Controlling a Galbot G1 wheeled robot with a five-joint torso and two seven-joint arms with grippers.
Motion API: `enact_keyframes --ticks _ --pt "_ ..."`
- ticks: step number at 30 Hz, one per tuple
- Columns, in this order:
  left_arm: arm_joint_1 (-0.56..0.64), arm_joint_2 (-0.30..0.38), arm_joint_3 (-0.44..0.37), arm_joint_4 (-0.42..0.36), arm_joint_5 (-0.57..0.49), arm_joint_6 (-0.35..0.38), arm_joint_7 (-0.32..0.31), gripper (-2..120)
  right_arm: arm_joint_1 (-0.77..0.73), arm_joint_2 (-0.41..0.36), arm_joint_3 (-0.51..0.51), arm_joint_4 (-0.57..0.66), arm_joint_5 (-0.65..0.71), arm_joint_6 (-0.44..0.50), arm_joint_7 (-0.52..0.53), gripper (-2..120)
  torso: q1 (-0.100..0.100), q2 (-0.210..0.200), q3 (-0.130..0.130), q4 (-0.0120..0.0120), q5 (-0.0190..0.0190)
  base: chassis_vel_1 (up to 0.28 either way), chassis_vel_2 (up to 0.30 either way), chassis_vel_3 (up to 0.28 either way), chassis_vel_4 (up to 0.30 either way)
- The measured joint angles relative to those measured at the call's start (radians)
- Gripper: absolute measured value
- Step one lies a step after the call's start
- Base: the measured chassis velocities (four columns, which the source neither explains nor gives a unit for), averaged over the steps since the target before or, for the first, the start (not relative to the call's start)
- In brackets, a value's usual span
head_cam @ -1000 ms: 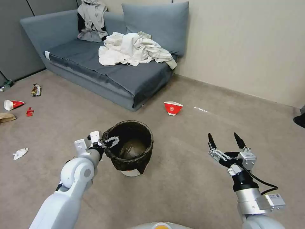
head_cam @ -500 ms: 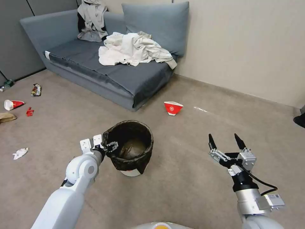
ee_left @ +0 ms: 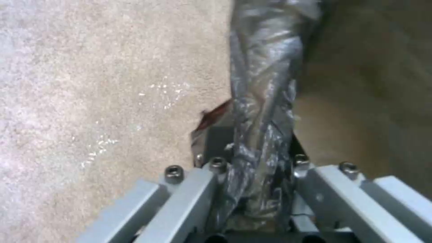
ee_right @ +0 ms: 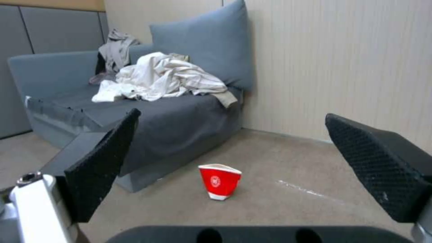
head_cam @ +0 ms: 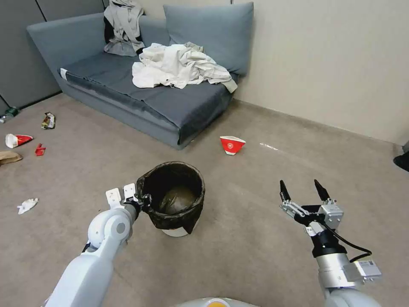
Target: Pick up the trash can from the floor.
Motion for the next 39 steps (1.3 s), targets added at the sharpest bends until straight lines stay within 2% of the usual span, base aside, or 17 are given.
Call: enact_keyframes --ticks 8,17,29,39 --pt "0.009 -0.012 -0.026 -0.019 -0.014 0.002 -0.012 4 -0.004 -0.011 0.001 0.0 0.004 0.008 0.002 100 0.0 0.0 0.0 -0.0001 0.0 0.0 0.0 0.0 0.0" --pt "0.041 -0.011 -0.079 -0.097 -0.044 -0.006 -0.012 4 -0.006 -0.01 -0.001 0.0 0.004 0.012 0.002 100 0.0 0.0 0.0 -0.0001 0.0 0.0 0.0 0.0 0.0" --pt "0.167 0.005 -0.159 -0.322 -0.088 -0.01 -0.012 4 -0.016 -0.001 -0.005 0.019 0.001 0.013 -0.001 100 0.0 0.0 0.0 -0.0001 0.0 0.0 0.0 0.0 0.0" --pt "0.225 0.01 -0.192 -0.391 -0.095 -0.008 -0.007 4 -0.029 0.008 -0.008 0.033 -0.012 0.025 -0.005 100 0.0 0.0 0.0 -0.0001 0.0 0.0 0.0 0.0 0.0"
